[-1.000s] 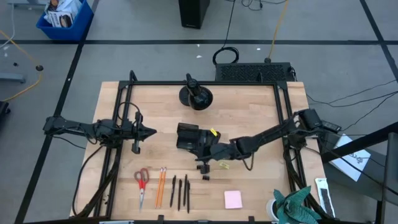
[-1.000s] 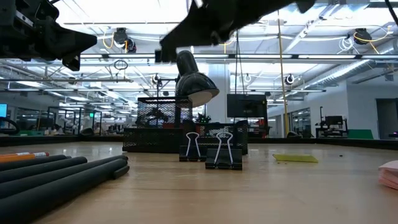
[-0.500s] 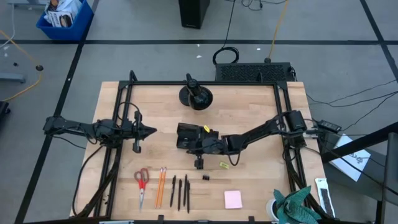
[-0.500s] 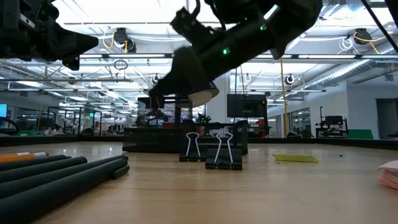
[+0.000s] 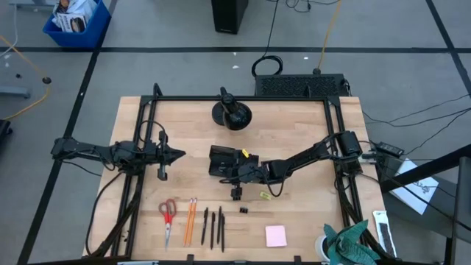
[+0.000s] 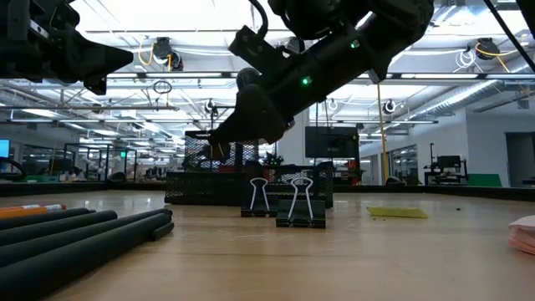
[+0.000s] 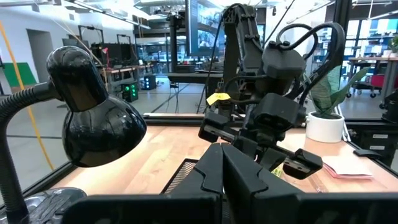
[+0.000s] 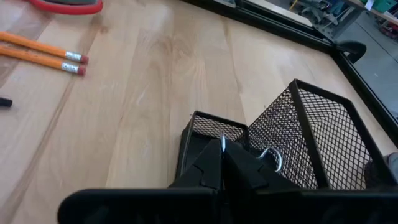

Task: Pick and place office supplies into organizer
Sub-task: Put the black binder clip into the black desk organizer

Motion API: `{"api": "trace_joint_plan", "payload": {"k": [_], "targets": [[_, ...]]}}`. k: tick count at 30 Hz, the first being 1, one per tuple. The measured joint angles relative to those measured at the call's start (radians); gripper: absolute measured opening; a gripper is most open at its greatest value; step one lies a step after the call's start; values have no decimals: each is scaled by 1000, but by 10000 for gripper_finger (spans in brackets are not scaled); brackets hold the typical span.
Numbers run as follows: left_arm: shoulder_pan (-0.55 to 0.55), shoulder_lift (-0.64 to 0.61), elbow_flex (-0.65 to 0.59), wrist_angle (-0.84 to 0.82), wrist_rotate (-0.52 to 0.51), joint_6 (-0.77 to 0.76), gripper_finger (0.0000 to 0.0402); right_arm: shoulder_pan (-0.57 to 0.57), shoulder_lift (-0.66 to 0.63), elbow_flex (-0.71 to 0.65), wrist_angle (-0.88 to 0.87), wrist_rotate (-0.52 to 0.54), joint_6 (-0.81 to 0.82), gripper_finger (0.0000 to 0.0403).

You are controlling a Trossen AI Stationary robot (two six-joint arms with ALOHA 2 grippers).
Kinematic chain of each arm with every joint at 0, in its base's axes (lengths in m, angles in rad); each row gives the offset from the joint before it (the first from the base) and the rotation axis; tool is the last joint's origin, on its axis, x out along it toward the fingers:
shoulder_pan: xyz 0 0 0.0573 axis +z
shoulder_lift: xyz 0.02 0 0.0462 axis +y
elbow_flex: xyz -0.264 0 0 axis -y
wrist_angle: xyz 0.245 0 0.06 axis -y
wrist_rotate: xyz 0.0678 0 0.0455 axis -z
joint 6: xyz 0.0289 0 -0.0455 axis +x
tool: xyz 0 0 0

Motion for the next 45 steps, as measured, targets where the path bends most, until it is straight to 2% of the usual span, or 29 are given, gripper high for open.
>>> {"api": "trace_joint_plan", "payload": {"k": [12,22,29,39,45], "targets": [[0,0,0,0,0,-2,6,-5,0,0,-32,-5,26,0],[0,0,0,0,0,-2,6,-6,0,0,-37,-3,113,0],[0,0,0,0,0,-1,6,-6,0,-6,-61,-52,61,0],[0,0,0,0,-1,20,6,-35,0,-31,-57,-54,151,0],[0,0,0,0,-1,20,6,-40,0,-45,-48,-83,142,0]]}}
